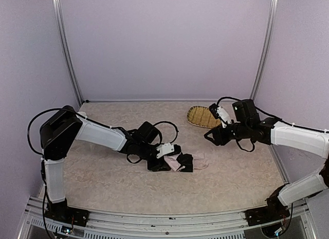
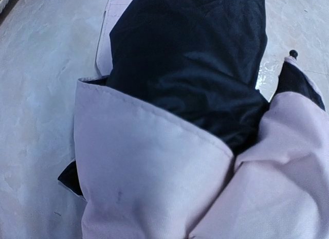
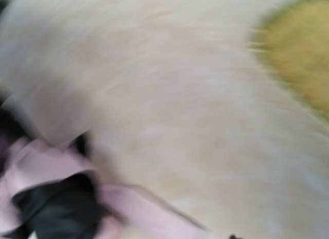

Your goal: Put away the umbrella

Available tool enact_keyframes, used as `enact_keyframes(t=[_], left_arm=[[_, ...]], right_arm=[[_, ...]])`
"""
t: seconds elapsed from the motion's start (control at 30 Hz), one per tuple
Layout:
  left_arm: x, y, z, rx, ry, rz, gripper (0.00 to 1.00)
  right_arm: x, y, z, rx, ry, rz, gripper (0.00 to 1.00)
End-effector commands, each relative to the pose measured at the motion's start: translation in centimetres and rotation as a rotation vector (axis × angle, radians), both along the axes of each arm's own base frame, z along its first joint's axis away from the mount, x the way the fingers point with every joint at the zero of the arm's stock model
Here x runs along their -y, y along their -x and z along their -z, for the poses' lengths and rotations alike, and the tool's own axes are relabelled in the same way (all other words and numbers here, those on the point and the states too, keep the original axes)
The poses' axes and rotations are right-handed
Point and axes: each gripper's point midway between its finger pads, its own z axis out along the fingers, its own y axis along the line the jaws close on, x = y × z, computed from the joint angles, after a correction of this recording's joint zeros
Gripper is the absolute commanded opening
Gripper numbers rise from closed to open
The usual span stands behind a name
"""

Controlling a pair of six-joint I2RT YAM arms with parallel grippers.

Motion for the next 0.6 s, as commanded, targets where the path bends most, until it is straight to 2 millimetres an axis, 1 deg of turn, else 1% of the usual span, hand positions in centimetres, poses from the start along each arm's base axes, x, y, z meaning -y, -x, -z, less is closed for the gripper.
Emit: enact_keyframes(t=[0.0, 0.07, 0.13, 0.2, 0.3, 0.37, 0.43, 0.5, 0.57], left_arm=[[-3.6, 5.2, 6.2, -0.245, -0.196, 0.065, 0.10], [-3.6, 5.7, 6.4, -0.288, -0.202, 0.071, 0.09], [-3.5, 5.9, 6.4, -0.311, -0.205, 0.073, 0.09], [-3.5, 6.0, 6.6, -0.327, -0.213, 0.073, 0.09], [-3.5, 5.9, 6.5, -0.359, -0.216, 0.076, 0.09], [-3.4, 5.8, 6.2, -0.389, -0.209, 0.075, 0.09], [-3.3, 5.9, 5.9, -0.430, -0.193, 0.076, 0.09], [-3.4, 5.9, 5.8, -0.471, -0.187, 0.073, 0.09], [-3.5, 6.1, 5.9, -0.503, -0.193, 0.075, 0.09]], right_arm=[[-6.5, 5.2, -0.6, 0.272, 0.045, -0.391, 0.57], [-8.9, 7.6, -0.4, 0.398, 0.078, -0.527, 0.62], [-10.7, 9.2, 0.3, 0.482, 0.113, -0.634, 0.64], [-12.0, 10.2, 1.5, 0.521, 0.165, -0.712, 0.67], [-13.6, 10.7, 3.8, 0.533, 0.246, -0.787, 0.71], [-13.8, 10.8, 5.8, 0.533, 0.321, -0.803, 0.73], [-13.6, 10.6, 7.4, 0.541, 0.384, -0.795, 0.73], [-13.3, 10.2, 8.3, 0.567, 0.415, -0.777, 0.75], [-13.0, 9.2, 8.6, 0.608, 0.452, -0.732, 0.77]])
